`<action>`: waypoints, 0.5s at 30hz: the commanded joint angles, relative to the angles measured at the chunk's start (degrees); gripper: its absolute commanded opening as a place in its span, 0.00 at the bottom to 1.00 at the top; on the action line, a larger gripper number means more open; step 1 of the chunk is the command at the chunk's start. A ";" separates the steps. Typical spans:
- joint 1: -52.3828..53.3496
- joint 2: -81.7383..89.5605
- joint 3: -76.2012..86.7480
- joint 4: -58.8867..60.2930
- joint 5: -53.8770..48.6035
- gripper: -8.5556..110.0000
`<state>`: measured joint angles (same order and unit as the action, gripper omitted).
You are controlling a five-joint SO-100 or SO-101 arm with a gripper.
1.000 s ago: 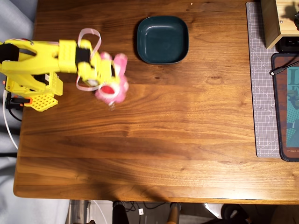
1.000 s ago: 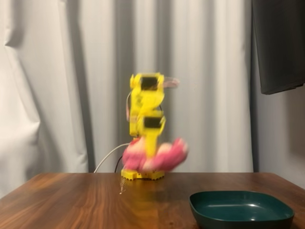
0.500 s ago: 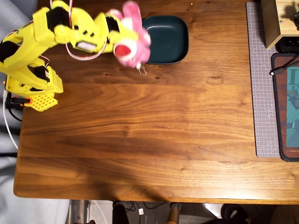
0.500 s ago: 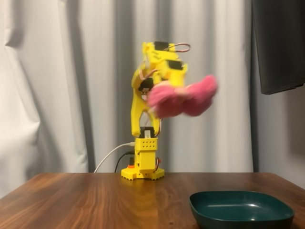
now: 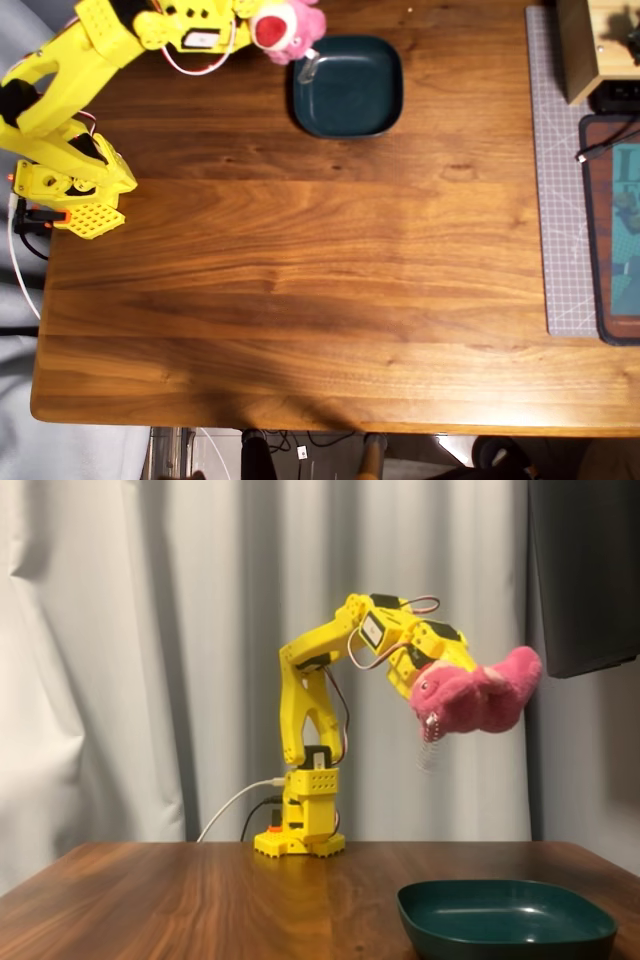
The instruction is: Grasp a strawberry bear and put it in the bin.
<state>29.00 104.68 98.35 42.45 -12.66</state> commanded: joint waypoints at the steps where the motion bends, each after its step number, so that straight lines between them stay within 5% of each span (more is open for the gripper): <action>1: -3.69 -1.76 -0.26 -7.56 0.53 0.07; 15: -13.62 -7.38 5.45 -21.45 0.62 0.07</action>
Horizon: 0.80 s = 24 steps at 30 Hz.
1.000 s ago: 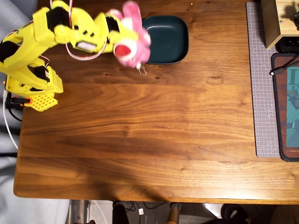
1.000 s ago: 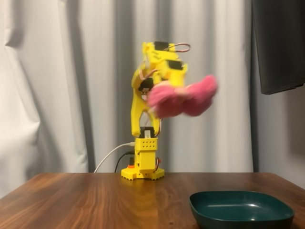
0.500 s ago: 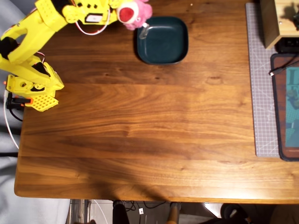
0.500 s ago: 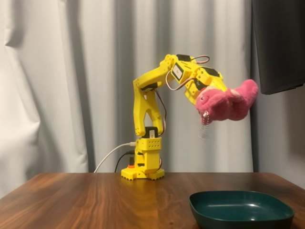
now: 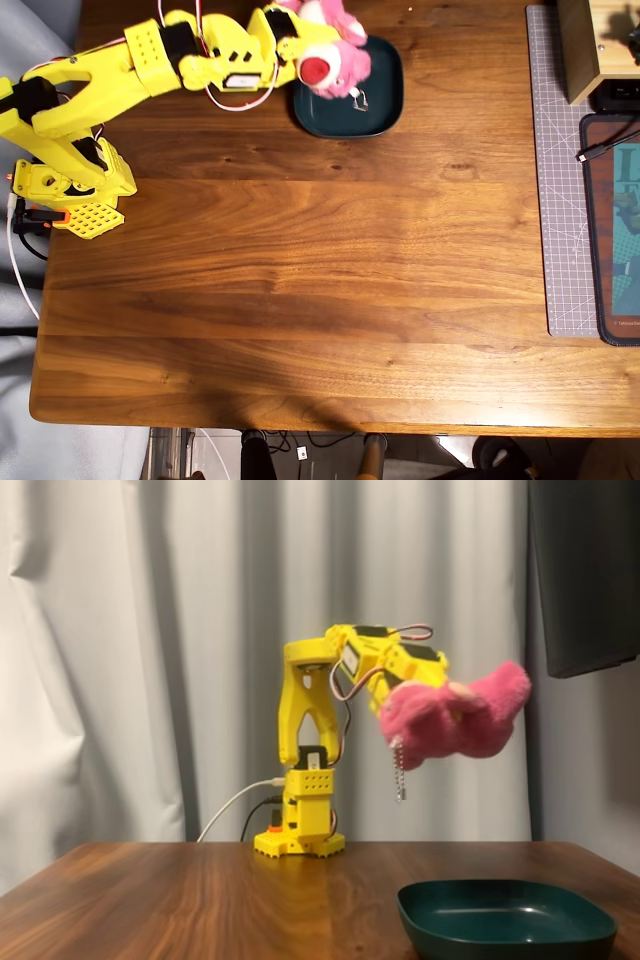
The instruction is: Grasp a strawberry bear and put it in the bin.
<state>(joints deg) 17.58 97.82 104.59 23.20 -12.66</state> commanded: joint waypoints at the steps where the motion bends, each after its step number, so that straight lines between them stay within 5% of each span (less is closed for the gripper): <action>1: -2.29 -1.05 -0.88 -2.20 1.05 0.07; 24: 2.99 -17.49 -15.12 -3.43 4.04 0.08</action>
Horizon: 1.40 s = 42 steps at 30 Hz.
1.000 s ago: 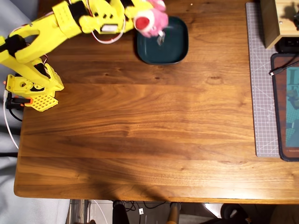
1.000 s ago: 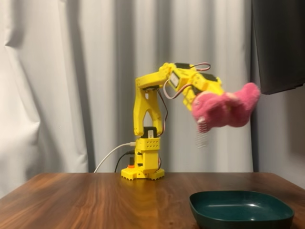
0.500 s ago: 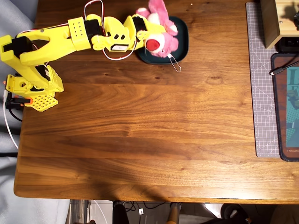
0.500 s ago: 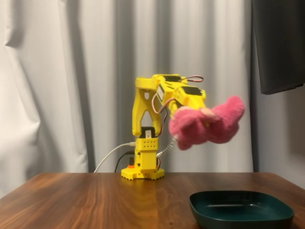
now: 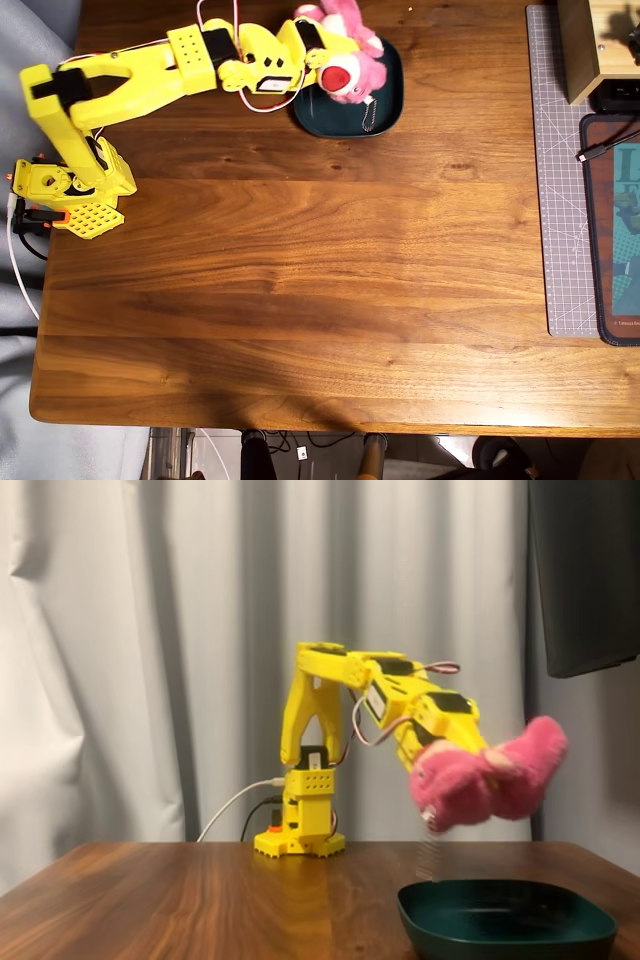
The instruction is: Grasp a strawberry bear and put it in the bin.
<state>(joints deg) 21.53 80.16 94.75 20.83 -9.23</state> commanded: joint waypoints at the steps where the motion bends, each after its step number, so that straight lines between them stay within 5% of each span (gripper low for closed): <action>1: -0.88 -0.26 -5.54 -1.05 0.70 0.07; 10: 0.62 -1.93 -6.42 -1.05 0.70 0.10; 26: -0.35 -2.64 -5.71 -1.05 -0.26 0.31; 42: 0.00 -4.57 -3.60 -1.05 -0.26 0.34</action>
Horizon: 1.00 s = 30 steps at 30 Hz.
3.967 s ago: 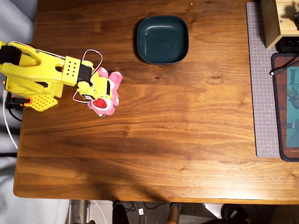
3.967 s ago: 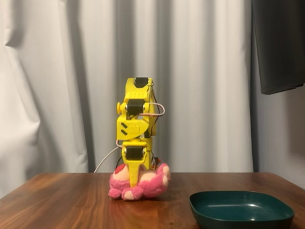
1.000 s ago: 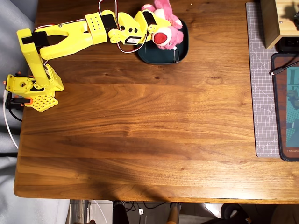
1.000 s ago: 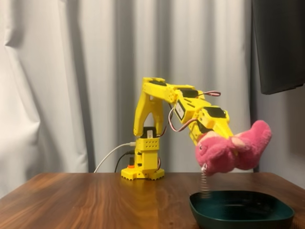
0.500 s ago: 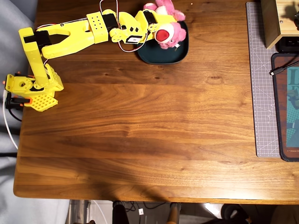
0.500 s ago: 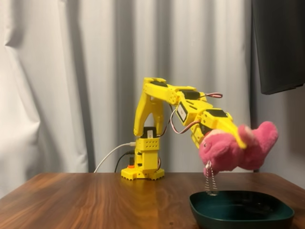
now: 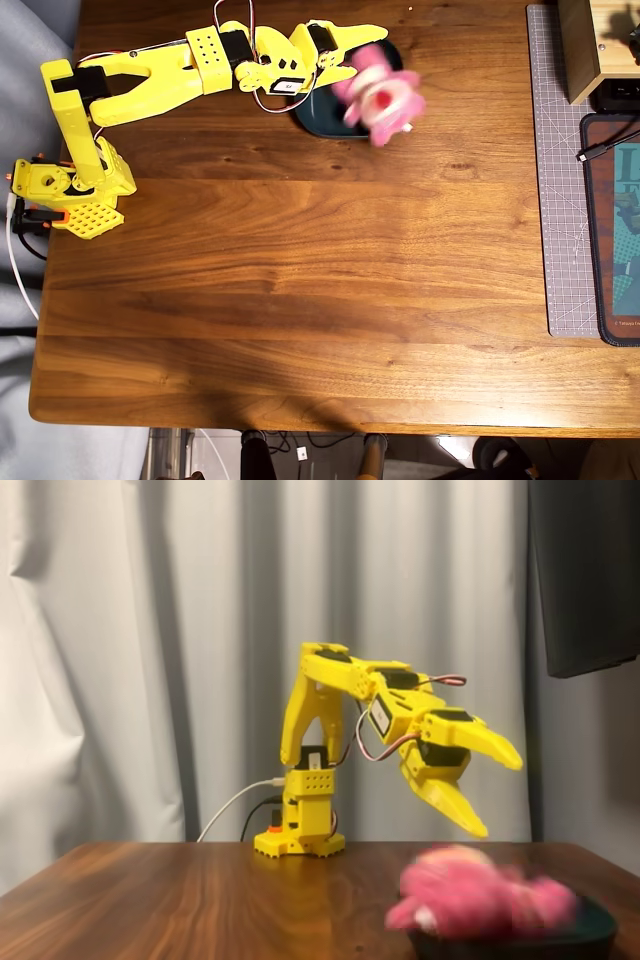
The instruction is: Grasp a strawberry bear and put it in the bin.
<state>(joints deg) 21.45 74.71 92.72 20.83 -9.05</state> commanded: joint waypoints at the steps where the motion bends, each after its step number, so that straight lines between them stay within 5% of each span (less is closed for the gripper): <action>1: -0.09 0.88 -1.58 -1.05 -0.44 0.34; 7: -0.53 2.72 -3.78 1.32 -0.44 0.24; 12: 0.79 4.39 -19.42 25.22 0.35 0.07; 22: -2.90 19.34 -30.23 62.14 0.44 0.07; 30: -13.89 47.46 -0.70 67.06 -0.44 0.14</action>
<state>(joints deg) 10.72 108.02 78.84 87.36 -9.05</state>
